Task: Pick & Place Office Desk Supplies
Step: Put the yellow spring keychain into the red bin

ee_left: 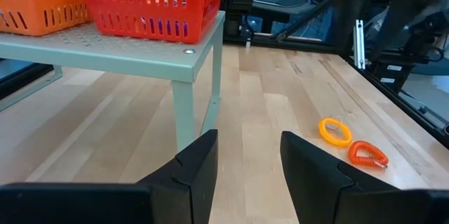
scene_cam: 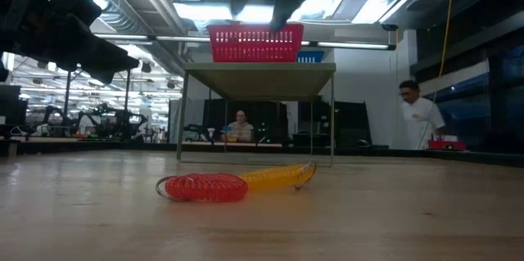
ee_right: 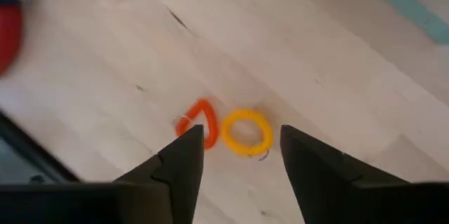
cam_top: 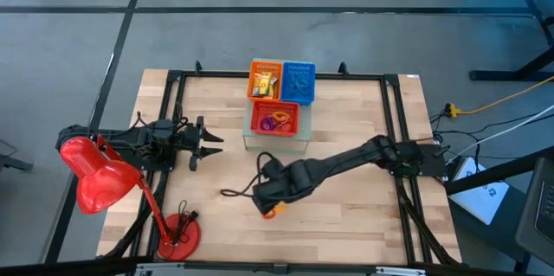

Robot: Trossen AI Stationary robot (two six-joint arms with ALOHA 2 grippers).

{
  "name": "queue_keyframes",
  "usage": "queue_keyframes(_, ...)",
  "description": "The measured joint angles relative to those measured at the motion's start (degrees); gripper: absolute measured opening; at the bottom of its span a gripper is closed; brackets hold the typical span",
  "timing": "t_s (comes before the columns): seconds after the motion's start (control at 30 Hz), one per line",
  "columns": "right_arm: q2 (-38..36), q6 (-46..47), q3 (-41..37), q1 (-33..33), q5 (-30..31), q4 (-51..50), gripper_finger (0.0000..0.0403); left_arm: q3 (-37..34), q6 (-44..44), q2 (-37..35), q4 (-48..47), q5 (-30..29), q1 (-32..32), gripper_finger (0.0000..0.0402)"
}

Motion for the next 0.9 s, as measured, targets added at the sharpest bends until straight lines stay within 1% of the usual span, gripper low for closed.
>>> queue_keyframes(0.17, 3.80, -0.54, 0.00, 0.26, -1.63, 0.22, 0.0214, 0.00, 0.00, 0.00, 0.00, 0.00, -0.02, 0.0150)
queue_keyframes(0.3, 6.75, -0.54, 0.02, 1.28, -2.12, -0.57, 0.0223, 0.00, 0.00, -0.01, 0.00, 0.00, 0.00, 0.0150)
queue_keyframes(0.57, 11.02, 0.36, 0.02, 2.98, -2.37, -1.33, 0.0216, 0.00, 0.00, -0.01, 0.00, 0.00, -0.01, 0.0150)
queue_keyframes(0.77, 12.53, -0.11, 0.00, 3.08, 0.06, -4.01, 0.0210, 0.00, 0.00, -0.01, 0.00, 0.00, 0.00, 0.0150)
queue_keyframes(0.9, 12.45, -0.59, -1.71, 3.08, 2.06, -1.89, 0.0210, 0.00, 0.00, 0.01, 0.00, 0.00, -0.02, 0.0150)
